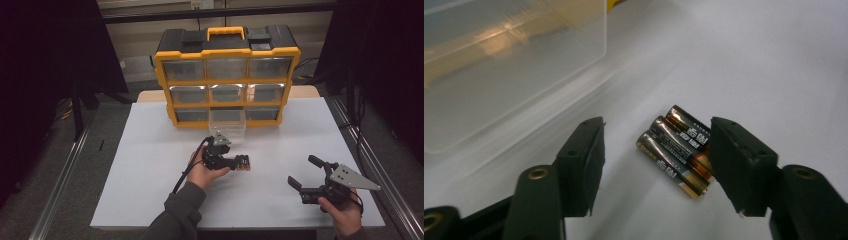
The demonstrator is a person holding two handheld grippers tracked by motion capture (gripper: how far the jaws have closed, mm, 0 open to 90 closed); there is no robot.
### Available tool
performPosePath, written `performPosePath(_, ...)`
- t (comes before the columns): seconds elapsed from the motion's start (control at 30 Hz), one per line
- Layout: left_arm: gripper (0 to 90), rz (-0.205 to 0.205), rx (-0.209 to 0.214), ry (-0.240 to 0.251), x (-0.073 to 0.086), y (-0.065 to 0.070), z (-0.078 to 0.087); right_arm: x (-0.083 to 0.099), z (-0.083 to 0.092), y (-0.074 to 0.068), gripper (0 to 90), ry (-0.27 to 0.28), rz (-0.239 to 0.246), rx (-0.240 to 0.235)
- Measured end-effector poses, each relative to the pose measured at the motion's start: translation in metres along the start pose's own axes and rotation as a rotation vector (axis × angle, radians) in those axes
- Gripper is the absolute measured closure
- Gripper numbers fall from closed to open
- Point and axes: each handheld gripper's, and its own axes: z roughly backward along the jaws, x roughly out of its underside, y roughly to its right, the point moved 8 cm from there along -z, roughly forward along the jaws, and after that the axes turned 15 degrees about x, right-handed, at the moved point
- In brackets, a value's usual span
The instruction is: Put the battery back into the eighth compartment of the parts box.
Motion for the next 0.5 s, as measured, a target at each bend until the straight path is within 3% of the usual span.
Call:
performPosePath(0.03,43.4,0.018,-0.012,0.007,0.001,0.0,-0.002,0.0,0.0,0.0,0.3,0.002,-0.003,0.002)
performPosePath(0.1,45.4,0.015,-0.004,-0.02,0.003,-0.001,-0.004,0.0,0.0,0.0,0.3,0.001,-0.005,0.001)
performPosePath(0.27,49.0,0.028,0.014,-0.014,0.004,-0.001,-0.009,0.0,0.001,0.0,0.4,0.001,0.004,-0.005)
performPosePath(0.37,51.3,0.033,0.014,-0.046,0.007,0.001,-0.01,0.0,0.001,0.0,0.4,0.001,0.004,-0.006)
performPosePath(0.5,54.8,0.038,0.022,-0.048,0.009,0.002,-0.012,0.0,0.001,0.0,0.4,0.001,0.005,-0.007)
